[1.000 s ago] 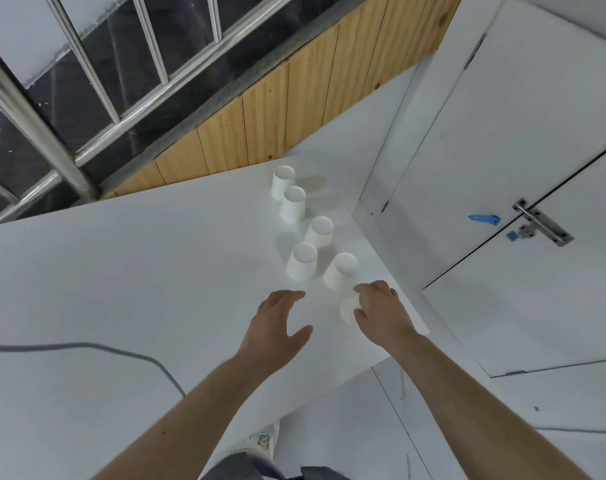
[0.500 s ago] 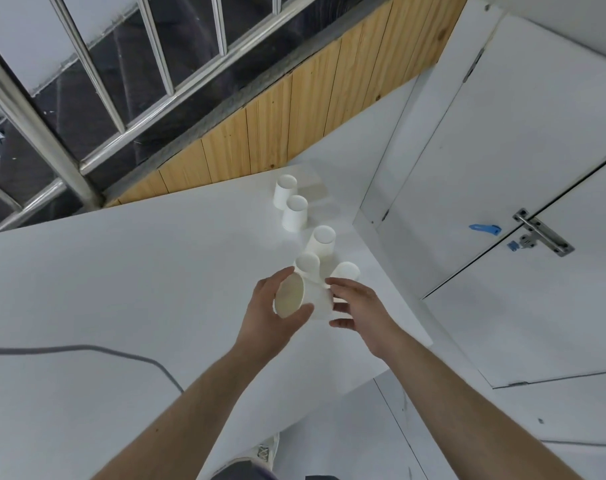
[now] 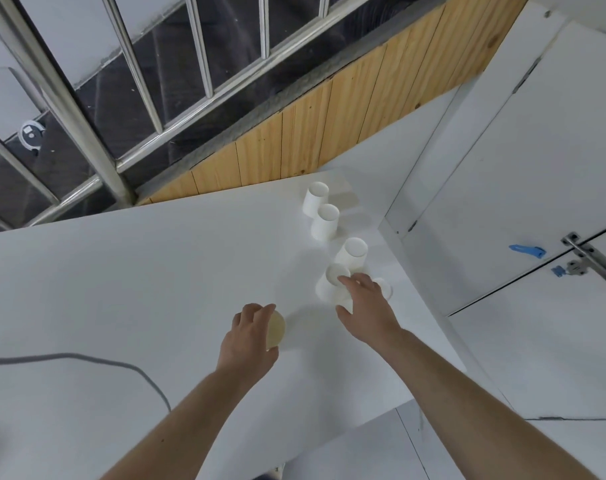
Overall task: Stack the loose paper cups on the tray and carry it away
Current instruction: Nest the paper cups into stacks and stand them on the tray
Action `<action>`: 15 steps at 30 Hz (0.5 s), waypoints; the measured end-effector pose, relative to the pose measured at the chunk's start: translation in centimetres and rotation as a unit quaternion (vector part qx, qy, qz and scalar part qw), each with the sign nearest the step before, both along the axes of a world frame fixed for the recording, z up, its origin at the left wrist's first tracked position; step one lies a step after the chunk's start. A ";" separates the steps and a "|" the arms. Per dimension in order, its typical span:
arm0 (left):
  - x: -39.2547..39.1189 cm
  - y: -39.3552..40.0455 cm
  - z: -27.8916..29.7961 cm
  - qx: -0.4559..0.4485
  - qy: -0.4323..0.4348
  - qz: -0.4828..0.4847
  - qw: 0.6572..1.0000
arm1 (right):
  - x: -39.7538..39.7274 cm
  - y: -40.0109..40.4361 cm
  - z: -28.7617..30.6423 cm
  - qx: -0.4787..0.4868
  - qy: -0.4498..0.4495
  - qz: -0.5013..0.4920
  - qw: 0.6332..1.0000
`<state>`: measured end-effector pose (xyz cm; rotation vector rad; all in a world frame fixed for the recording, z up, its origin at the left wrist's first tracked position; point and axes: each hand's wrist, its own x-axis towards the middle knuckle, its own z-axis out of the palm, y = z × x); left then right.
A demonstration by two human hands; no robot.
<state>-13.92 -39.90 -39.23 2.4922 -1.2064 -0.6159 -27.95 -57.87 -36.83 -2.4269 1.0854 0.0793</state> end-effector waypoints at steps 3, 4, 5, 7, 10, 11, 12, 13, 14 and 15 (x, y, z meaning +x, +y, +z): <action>0.4 0.0 -0.3 -0.005 -0.004 -0.010 1.000 | 1.9 -0.6 -0.1 -0.041 0.043 0.026 0.998; 0.4 -0.1 -0.3 -0.003 -0.004 -0.018 1.000 | 2.3 -0.8 -0.1 -0.047 0.051 0.028 0.997; 0.5 -0.1 -0.3 -0.003 -0.003 -0.023 1.000 | 2.9 -1.0 -0.1 -0.050 0.060 0.030 0.997; 0.7 -0.1 -0.2 -0.006 0.006 -0.022 1.000 | 3.8 -1.4 -0.3 -0.050 0.077 0.034 0.995; 1.2 -0.2 0.0 -0.023 0.012 -0.009 1.000 | 4.6 -1.8 -0.9 -0.041 0.089 0.038 0.994; 1.3 -0.2 0.1 -0.030 0.011 -0.008 0.999 | 4.6 -1.8 -1.2 -0.039 0.085 0.038 0.995; 1.4 -0.3 0.2 -0.038 0.010 -0.006 0.999 | 4.6 -1.8 -1.5 -0.038 0.079 0.039 0.995; 1.5 -0.4 0.3 -0.048 0.009 -0.003 0.999 | 4.6 -1.7 -1.7 -0.037 0.073 0.042 0.996; 1.6 -0.5 0.4 -0.058 0.009 -0.001 0.998 | 4.5 -1.6 -1.8 -0.035 0.068 0.042 0.996; 1.6 -0.7 0.5 -0.069 0.013 0.001 0.998 | 4.5 -1.5 -1.9 -0.033 0.062 0.042 0.997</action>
